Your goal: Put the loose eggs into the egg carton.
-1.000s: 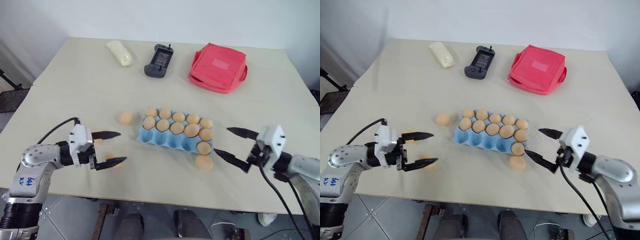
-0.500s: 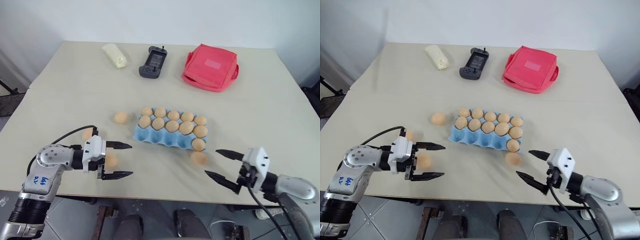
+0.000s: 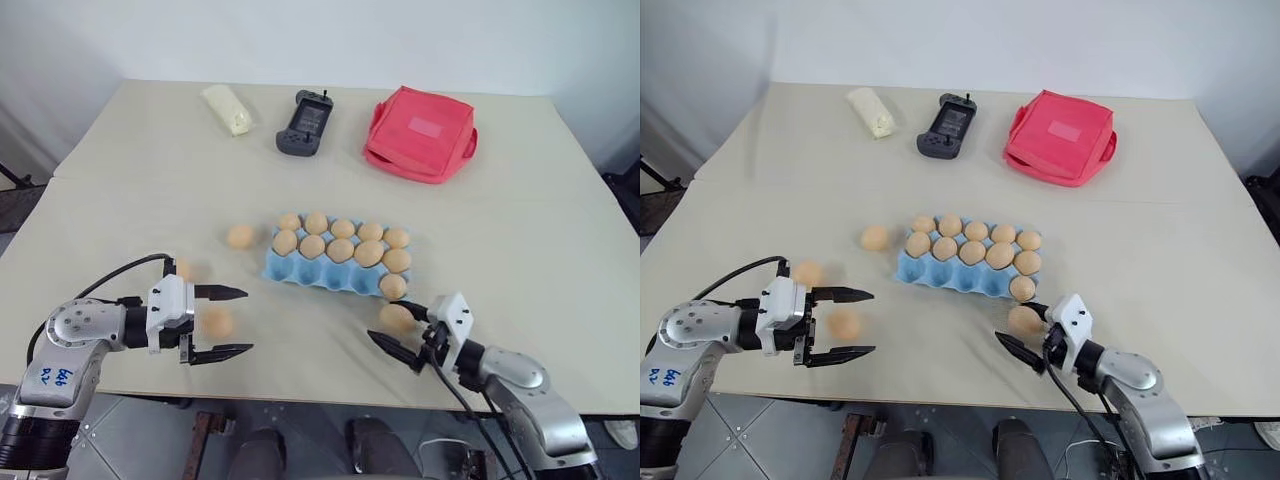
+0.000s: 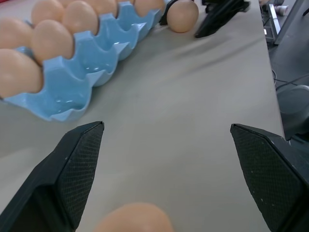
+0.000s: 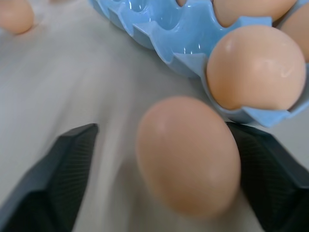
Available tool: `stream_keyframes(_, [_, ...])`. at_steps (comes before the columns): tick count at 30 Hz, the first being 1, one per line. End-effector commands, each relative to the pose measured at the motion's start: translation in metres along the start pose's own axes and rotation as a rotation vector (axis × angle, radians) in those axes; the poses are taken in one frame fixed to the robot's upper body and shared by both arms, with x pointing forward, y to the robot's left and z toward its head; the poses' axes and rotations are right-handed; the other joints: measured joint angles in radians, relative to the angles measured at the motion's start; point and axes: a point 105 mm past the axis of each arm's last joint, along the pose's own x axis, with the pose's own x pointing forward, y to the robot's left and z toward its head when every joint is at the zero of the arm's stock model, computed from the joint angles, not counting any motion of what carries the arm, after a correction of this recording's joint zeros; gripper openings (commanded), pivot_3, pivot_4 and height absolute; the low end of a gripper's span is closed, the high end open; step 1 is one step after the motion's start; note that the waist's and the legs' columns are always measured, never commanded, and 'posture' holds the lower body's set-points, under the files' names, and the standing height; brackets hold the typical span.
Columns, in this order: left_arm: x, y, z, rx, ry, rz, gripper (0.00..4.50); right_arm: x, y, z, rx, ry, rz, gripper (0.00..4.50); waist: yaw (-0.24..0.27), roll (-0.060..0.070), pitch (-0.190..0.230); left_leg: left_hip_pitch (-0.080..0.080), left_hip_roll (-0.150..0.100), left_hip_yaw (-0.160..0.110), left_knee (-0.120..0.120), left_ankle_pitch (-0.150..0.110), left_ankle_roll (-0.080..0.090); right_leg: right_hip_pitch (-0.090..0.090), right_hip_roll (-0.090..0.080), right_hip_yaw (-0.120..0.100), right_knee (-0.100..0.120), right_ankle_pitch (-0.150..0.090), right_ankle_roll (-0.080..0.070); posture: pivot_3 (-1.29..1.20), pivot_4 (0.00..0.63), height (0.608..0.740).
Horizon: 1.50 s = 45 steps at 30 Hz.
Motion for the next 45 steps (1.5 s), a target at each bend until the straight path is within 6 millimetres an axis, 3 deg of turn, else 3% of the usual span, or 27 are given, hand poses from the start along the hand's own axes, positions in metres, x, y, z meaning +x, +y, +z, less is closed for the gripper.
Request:
stream_keyframes(1, [-0.005, 0.000, 0.009, 0.029, -0.010, 0.017, 4.50, 0.001, 0.002, -0.002, 0.007, -0.003, -0.003, 2.92, 0.001, 0.000, 0.000, 0.000, 0.000, 0.000, 0.000, 0.000, 0.000, 0.000, 0.000, 0.000, 0.000, 0.000, 0.000, 0.00, 0.150, 0.740])
stream_keyframes(4, [-0.005, 0.000, 0.009, 0.025, -0.012, 0.029, 4.50, -0.006, 0.010, 0.001, -0.011, 0.001, 0.047, 1.93, 0.002, 0.000, 0.000, 0.000, 0.000, -0.001, -0.001, 0.000, 0.000, 0.000, 0.000, -0.001, 0.000, 0.000, 0.000, 0.00, 0.150, 0.740])
stream_keyframes(5, [-0.005, 0.000, 0.009, 0.023, -0.012, 0.034, 4.50, -0.010, 0.015, 0.006, -0.026, 0.003, 0.085, 1.85, 0.002, 0.000, 0.000, 0.000, 0.000, -0.001, -0.001, 0.000, 0.000, 0.000, 0.000, -0.001, 0.000, 0.000, 0.000, 0.00, 0.150, 0.740])
stream_keyframes(9, [-0.005, 0.000, 0.007, 0.012, -0.015, 0.042, 4.50, -0.009, 0.022, 0.037, -0.059, -0.050, 0.148, 1.84, 0.002, 0.000, 0.000, -0.001, 0.000, -0.001, -0.002, 0.000, 0.000, 0.000, -0.001, -0.001, -0.002, 0.000, 0.000, 0.00, 0.150, 0.740])
stream_keyframes(13, [-0.001, 0.000, 0.005, 0.004, -0.021, 0.046, 4.50, 0.012, 0.006, 0.066, -0.112, -0.104, 0.100, 1.84, -0.005, 0.000, 0.000, 0.001, 0.000, 0.000, -0.002, 0.001, 0.000, 0.000, 0.000, -0.001, -0.001, 0.000, 0.000, 0.00, 0.150, 0.740])
stream_keyframes(20, [0.000, 0.002, 0.006, 0.001, -0.023, 0.058, 4.50, 0.043, -0.013, 0.075, -0.152, -0.108, 0.058, 1.84, 0.005, 0.000, 0.000, -0.001, -0.001, -0.003, -0.003, 0.001, -0.001, -0.002, -0.002, -0.004, -0.001, 0.000, -0.001, 0.00, 0.150, 0.740])
stream_keyframes(24, [-0.003, 0.002, 0.007, -0.006, -0.023, 0.084, 4.50, 0.049, -0.015, 0.079, -0.166, -0.131, 0.059, 3.18, 0.001, 0.000, 0.000, -0.003, -0.001, -0.001, -0.004, 0.001, -0.001, -0.006, -0.002, -0.004, 0.000, 0.001, -0.001, 0.00, 0.150, 0.740])
stream_keyframes(28, [-0.014, 0.008, 0.010, -0.045, -0.040, 0.161, 4.50, 0.034, -0.009, 0.097, -0.171, -0.199, 0.100, 4.48, -0.001, 0.000, 0.000, -0.004, 0.000, 0.000, -0.005, 0.001, -0.001, -0.008, -0.002, -0.004, 0.001, 0.000, -0.001, 0.00, 0.150, 0.740])
stream_keyframes(31, [-0.036, 0.016, 0.009, -0.068, -0.031, 0.252, 4.50, 0.014, -0.007, 0.098, -0.200, -0.193, 0.160, 4.48, 0.001, 0.000, 0.000, -0.008, 0.000, 0.001, -0.004, 0.001, -0.001, -0.013, -0.002, -0.003, 0.003, 0.000, -0.001, 0.00, 0.150, 0.740])
stream_keyframes(33, [-0.066, 0.017, 0.000, -0.111, 0.013, 0.334, 4.50, -0.005, -0.006, 0.089, -0.262, -0.146, 0.236, 4.48, 0.002, 0.000, 0.000, -0.008, 0.000, 0.001, -0.004, 0.001, -0.001, -0.013, -0.001, -0.004, 0.003, 0.000, -0.001, 0.00, 0.150, 0.740])
stream_keyframes(38, [-0.104, -0.006, -0.026, -0.205, 0.144, 0.339, 4.50, -0.029, -0.006, 0.076, -0.325, -0.052, 0.374, 4.48, -0.004, 0.000, 0.000, -0.006, 0.001, 0.009, -0.006, 0.001, -0.001, -0.013, -0.001, -0.004, 0.001, 0.000, -0.001, 0.00, 0.150, 0.740])
stream_keyframes(42, [-0.102, -0.018, -0.040, -0.238, 0.175, 0.310, 4.50, -0.036, -0.011, 0.071, -0.344, -0.020, 0.401, 4.48, -0.001, -0.001, 0.001, 0.000, 0.002, 0.011, -0.006, 0.001, 0.000, -0.008, -0.002, -0.002, -0.001, 0.000, -0.001, 0.00, 0.150, 0.740])
stream_keyframes(45, [-0.077, -0.020, -0.039, -0.226, 0.120, 0.279, 4.50, -0.038, -0.009, 0.070, -0.344, -0.025, 0.416, 4.48, 0.007, -0.001, 0.001, 0.000, 0.002, 0.008, -0.005, 0.001, 0.001, -0.005, -0.003, -0.002, -0.003, 0.001, -0.003, 0.00, 0.150, 0.740])
